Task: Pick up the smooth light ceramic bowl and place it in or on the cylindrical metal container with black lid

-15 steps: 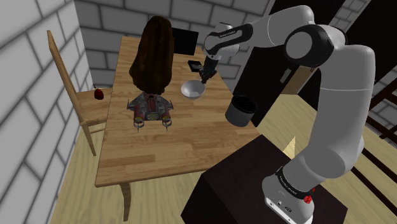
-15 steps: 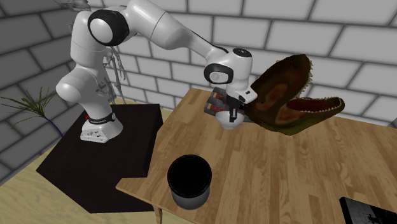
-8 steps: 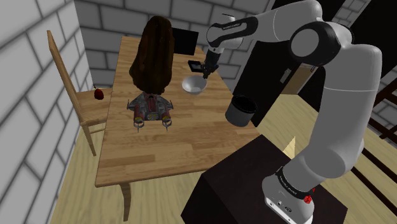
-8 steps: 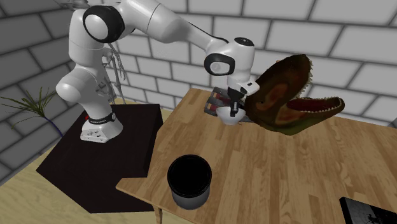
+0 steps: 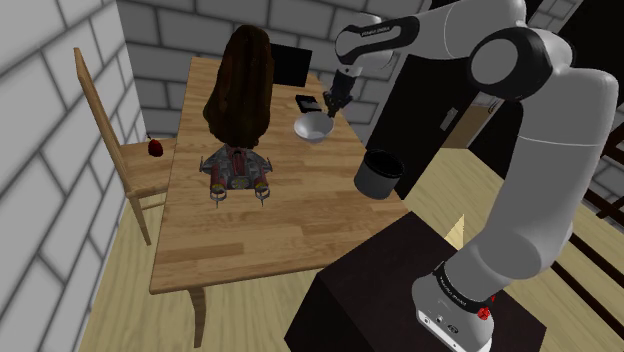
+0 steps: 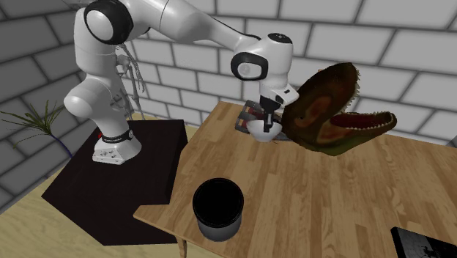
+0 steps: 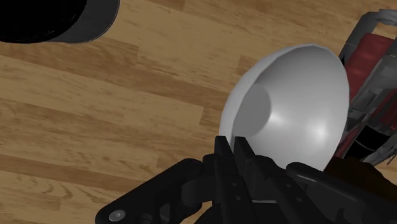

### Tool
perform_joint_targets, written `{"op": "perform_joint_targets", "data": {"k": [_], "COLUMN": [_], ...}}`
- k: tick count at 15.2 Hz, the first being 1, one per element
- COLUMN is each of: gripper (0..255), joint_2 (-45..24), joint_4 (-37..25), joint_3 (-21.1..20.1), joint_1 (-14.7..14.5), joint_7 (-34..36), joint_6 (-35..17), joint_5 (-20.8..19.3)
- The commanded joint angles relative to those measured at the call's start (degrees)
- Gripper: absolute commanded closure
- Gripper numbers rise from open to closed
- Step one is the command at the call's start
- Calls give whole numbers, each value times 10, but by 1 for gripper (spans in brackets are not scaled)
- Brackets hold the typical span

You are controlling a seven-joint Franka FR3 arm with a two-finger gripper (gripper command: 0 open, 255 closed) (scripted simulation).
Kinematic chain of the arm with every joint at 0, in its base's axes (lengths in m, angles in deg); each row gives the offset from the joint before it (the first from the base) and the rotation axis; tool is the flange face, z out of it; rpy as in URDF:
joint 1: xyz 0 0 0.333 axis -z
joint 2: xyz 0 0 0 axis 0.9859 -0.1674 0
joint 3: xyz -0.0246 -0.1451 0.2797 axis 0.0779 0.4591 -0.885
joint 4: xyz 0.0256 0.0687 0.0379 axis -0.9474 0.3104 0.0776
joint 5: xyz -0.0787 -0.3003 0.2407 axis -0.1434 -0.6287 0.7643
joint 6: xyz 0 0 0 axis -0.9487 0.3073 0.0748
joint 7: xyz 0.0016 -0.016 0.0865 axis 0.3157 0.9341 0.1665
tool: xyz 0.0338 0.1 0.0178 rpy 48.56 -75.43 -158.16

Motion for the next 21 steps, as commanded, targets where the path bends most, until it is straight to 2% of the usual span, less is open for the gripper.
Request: {"op": "perform_joint_targets", "data": {"k": [1, 11, 21], "gripper": [255, 255, 255], "joint_2": [24, 103, 135], "joint_4": [28, 119, 139], "joint_3": [6, 45, 94], "joint_1": [14, 85, 160], "joint_7": [-22, -137, -260], "joint_6": [-3, -8, 14], "joint_5": [1, 5, 8]}}
